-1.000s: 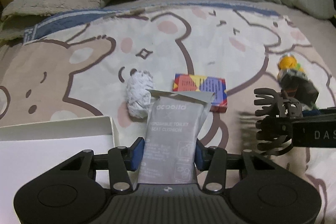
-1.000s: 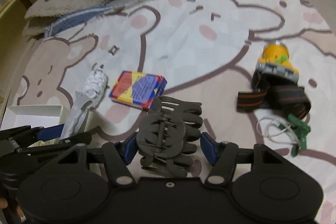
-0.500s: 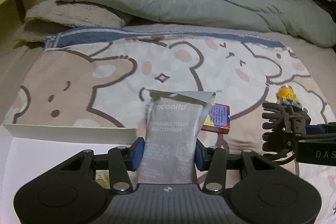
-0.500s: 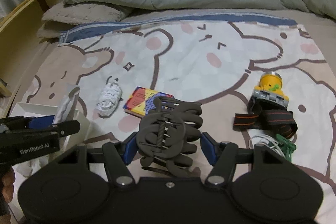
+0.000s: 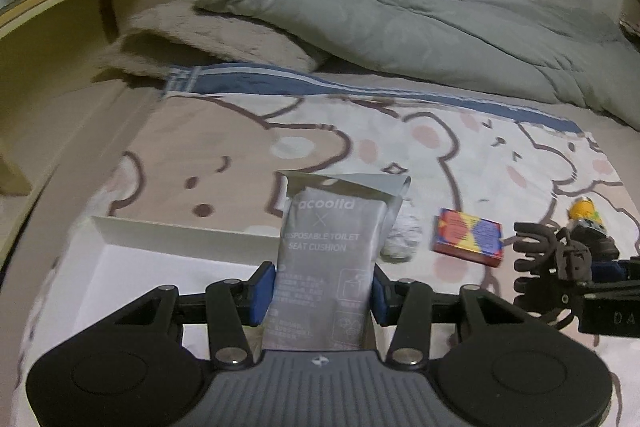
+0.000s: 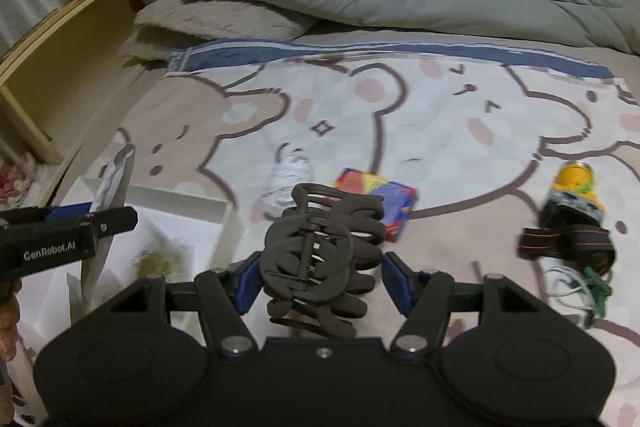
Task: Organize objects
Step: 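Carry the grey packet with the left tool into the white box and release it, then lower the dark coiled spring into the white box and open the right tool, then move both tools away from the white box toward the items on the sheet, then grasp the green clothespin with white cord with the right tool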
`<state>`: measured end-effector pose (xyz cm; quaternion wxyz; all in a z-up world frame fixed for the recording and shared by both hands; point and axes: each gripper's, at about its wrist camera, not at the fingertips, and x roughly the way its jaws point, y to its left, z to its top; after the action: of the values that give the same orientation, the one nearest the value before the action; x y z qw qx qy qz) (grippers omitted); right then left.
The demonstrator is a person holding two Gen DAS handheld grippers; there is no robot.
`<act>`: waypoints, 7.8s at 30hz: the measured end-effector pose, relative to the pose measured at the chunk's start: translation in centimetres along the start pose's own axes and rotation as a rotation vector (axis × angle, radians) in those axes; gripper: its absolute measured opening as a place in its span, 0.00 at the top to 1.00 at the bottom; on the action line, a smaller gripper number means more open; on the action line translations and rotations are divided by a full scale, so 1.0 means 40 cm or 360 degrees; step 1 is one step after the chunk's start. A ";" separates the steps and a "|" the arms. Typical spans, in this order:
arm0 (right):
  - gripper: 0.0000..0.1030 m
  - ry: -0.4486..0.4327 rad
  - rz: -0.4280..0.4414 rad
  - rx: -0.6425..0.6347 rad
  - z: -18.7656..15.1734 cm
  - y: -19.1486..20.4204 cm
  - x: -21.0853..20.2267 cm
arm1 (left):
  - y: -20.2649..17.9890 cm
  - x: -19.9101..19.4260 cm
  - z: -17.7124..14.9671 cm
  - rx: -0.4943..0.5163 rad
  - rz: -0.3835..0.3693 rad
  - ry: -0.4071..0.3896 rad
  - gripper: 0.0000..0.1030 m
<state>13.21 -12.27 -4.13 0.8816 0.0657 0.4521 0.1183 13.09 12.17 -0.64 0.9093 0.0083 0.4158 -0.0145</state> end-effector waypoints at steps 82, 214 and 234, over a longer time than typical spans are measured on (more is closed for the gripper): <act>0.67 0.0675 0.0437 -0.0144 -0.188 0.390 0.118 | 0.346 0.046 -0.164 -0.0045 0.0347 0.0317 0.39; 0.40 0.0080 -0.0261 0.0801 -0.093 -0.632 -0.027 | -0.430 0.214 0.013 0.0290 -0.0362 0.0153 0.00; 0.89 0.0268 -0.0293 0.0730 -0.101 -0.647 0.038 | -0.385 0.415 0.044 0.0184 -0.0365 0.0250 0.01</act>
<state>14.63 -36.78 -13.44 0.8100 0.2123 0.5429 -0.0630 24.77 -3.60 -12.08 0.8644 0.0142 0.4824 -0.1414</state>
